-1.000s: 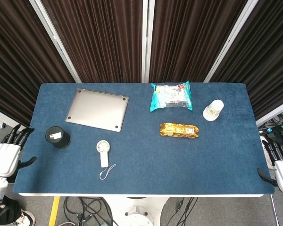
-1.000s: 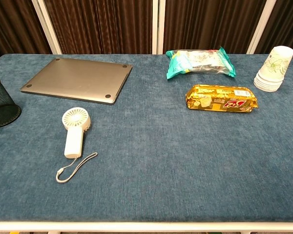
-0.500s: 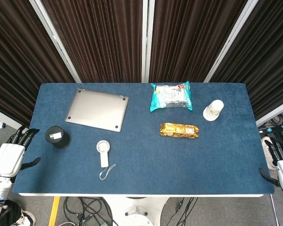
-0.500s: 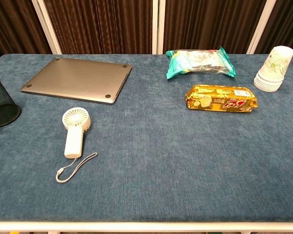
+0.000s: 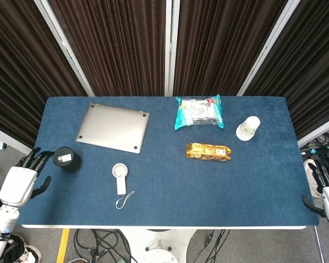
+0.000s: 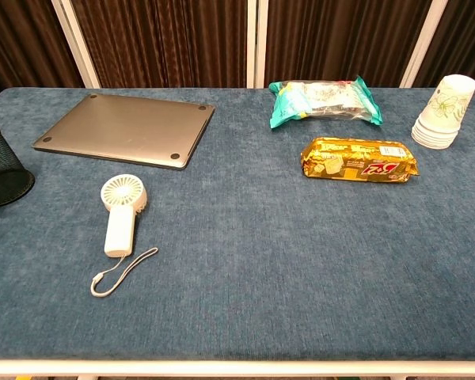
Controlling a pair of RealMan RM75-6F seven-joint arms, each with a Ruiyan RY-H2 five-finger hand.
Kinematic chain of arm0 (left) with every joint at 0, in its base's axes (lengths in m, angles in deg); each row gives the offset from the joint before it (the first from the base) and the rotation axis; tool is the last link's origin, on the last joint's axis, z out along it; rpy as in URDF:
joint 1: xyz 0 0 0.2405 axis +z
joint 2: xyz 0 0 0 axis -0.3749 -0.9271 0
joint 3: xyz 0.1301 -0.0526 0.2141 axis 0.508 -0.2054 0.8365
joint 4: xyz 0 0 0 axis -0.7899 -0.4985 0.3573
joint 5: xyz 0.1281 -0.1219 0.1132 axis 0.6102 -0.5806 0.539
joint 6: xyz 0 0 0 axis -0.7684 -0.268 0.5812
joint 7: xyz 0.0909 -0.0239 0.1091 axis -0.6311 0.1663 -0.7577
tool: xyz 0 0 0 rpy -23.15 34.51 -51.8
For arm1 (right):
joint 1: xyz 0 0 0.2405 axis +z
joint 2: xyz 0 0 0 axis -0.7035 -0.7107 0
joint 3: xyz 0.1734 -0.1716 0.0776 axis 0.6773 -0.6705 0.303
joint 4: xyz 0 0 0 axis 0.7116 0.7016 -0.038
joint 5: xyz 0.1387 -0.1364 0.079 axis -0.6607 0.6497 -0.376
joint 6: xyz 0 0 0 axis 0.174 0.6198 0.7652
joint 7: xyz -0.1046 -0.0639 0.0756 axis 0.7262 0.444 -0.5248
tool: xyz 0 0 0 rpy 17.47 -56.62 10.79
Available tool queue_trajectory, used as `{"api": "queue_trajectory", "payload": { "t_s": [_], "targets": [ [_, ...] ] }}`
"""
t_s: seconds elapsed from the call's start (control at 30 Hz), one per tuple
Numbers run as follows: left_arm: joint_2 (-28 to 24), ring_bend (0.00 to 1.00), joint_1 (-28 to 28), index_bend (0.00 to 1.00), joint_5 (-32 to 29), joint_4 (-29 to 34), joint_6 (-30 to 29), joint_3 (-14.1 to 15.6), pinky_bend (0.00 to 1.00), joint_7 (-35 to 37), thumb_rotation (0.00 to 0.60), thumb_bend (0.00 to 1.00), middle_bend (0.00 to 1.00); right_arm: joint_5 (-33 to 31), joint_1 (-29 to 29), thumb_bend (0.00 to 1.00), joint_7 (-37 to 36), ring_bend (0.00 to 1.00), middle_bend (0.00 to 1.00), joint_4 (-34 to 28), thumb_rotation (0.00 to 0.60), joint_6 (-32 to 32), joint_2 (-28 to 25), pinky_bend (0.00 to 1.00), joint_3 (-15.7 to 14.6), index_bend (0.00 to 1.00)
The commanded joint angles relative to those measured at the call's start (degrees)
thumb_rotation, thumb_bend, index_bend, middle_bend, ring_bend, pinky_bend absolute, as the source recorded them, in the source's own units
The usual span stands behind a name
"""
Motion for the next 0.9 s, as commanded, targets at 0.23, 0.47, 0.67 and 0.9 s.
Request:
{"api": "queue_trajectory", "payload": {
  "t_s": [0.23, 0.47, 0.67, 0.9],
  "targets": [
    [-0.36, 0.81, -2.49, 0.14, 4.62, 2.87, 4.54, 2.90, 0.82, -0.71, 0.600, 0.60, 0.83, -0.05, 0.08, 0.20, -0.01, 0.00, 0.00, 0.13, 0.600, -0.28, 0.07, 0.00, -0.04, 0.00],
    [0.41, 0.82, -6.36, 0.14, 7.71, 6.73, 11.94, 5.06, 0.82, -4.18, 0.600, 0.59, 0.84, -0.02, 0.16, 0.20, -0.08, 0.00, 0.00, -0.54, 0.600, -0.26, -0.09, 0.00, 0.04, 0.00],
    [3.66, 0.82, -9.68, 0.15, 7.54, 7.54, 18.05, 5.17, 0.82, -6.85, 0.600, 0.60, 0.84, 0.50, 0.16, 0.20, -0.17, 0.00, 0.00, -0.73, 0.600, 0.19, -0.54, 0.00, 0.01, 0.00],
    [9.72, 0.82, -13.20, 0.15, 3.79, 5.58, 25.19, 3.72, 0.82, -13.60, 0.600, 0.60, 0.84, -0.34, 0.04, 0.20, -1.03, 0.00, 0.00, -0.07, 0.600, -0.23, -0.64, 0.00, 0.14, 0.00]
  ]
}}
